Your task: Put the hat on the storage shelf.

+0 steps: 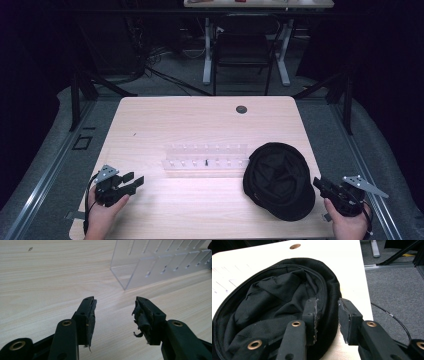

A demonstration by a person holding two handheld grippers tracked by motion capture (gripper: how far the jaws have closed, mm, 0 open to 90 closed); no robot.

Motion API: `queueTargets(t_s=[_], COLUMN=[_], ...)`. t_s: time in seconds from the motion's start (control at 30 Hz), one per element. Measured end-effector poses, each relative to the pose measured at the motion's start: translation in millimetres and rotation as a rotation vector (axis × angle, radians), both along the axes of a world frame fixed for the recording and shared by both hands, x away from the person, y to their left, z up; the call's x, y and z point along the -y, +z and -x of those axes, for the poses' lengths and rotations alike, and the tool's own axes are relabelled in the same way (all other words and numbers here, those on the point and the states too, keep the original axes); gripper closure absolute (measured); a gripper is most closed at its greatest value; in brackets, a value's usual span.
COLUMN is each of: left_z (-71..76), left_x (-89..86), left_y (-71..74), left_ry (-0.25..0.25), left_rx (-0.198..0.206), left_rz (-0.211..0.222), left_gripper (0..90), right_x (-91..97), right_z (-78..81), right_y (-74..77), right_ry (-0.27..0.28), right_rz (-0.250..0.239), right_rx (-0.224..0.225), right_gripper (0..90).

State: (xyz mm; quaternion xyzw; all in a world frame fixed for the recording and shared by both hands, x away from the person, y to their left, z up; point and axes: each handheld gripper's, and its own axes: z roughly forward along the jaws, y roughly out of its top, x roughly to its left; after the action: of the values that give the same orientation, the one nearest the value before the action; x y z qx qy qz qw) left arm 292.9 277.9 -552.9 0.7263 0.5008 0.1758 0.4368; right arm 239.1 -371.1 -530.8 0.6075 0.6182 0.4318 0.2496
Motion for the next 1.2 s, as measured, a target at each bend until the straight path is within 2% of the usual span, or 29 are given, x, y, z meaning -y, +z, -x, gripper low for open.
queueTargets(t_s=[0.17,0.23,0.27,0.4,0.43,0.5,0.57,0.6,0.67,0.8,0.83,1.0,1.03,1.2], left_z=[-0.4,0.0,0.0,0.6,0.9,1.3,1.4,1.4,1.2,0.5,0.2,0.1,0.2,0.1], left_x=[-0.1,1.1,1.1,1.6,1.7,1.9,2.9,2.9,3.6,4.0,3.6,3.2,3.3,3.4], left_y=[0.7,0.5,0.5,0.4,0.6,0.9,0.0,0.0,-0.3,-1.0,-1.2,-1.3,-1.1,-1.1], left_ry=[-0.004,-0.004,-0.004,-0.003,-0.004,-0.003,-0.003,-0.003,-0.007,-0.007,-0.008,-0.002,-0.001,-0.003], left_rx=[0.002,0.006,0.006,0.004,0.005,0.007,0.003,0.003,-0.006,-0.003,-0.003,-0.001,-0.002,-0.002], left_rz=[0.001,-0.004,-0.004,-0.003,-0.003,0.001,-0.003,-0.003,-0.007,-0.007,-0.006,-0.002,-0.005,-0.006], left_gripper=[50.7,50.8,50.8,51.0,51.1,51.1,51.1,51.1,51.1,51.2,51.1,51.1,51.1,51.1], right_x=[2.8,4.8,4.8,3.4,1.6,0.0,-6.1,-6.1,-9.6,-13.4,-14.2,-11.6,-9.2,-8.5], right_z=[0.7,0.5,0.5,-3.5,-6.3,-7.6,-12.9,-12.9,-17.7,-26.1,-30.4,-32.3,-30.3,-22.6], right_y=[0.2,1.2,1.2,2.2,4.6,5.2,8.5,8.5,9.2,8.7,6.3,4.3,4.6,4.7], right_ry=[-0.006,-0.008,-0.008,0.021,0.041,0.049,0.076,0.076,0.09,0.105,0.104,0.111,0.118,0.137], right_rz=[0.001,-0.009,-0.009,-0.001,0.028,0.029,0.084,0.084,0.12,0.153,0.18,0.166,0.135,0.119], right_rx=[-0.01,-0.019,-0.019,-0.038,-0.067,-0.07,-0.104,-0.104,-0.13,-0.151,-0.162,-0.178,-0.183,-0.185], right_gripper=[71.0,77.7,77.7,88.1,90.0,90.0,90.0,90.0,90.0,90.0,90.0,90.0,89.8,89.8])
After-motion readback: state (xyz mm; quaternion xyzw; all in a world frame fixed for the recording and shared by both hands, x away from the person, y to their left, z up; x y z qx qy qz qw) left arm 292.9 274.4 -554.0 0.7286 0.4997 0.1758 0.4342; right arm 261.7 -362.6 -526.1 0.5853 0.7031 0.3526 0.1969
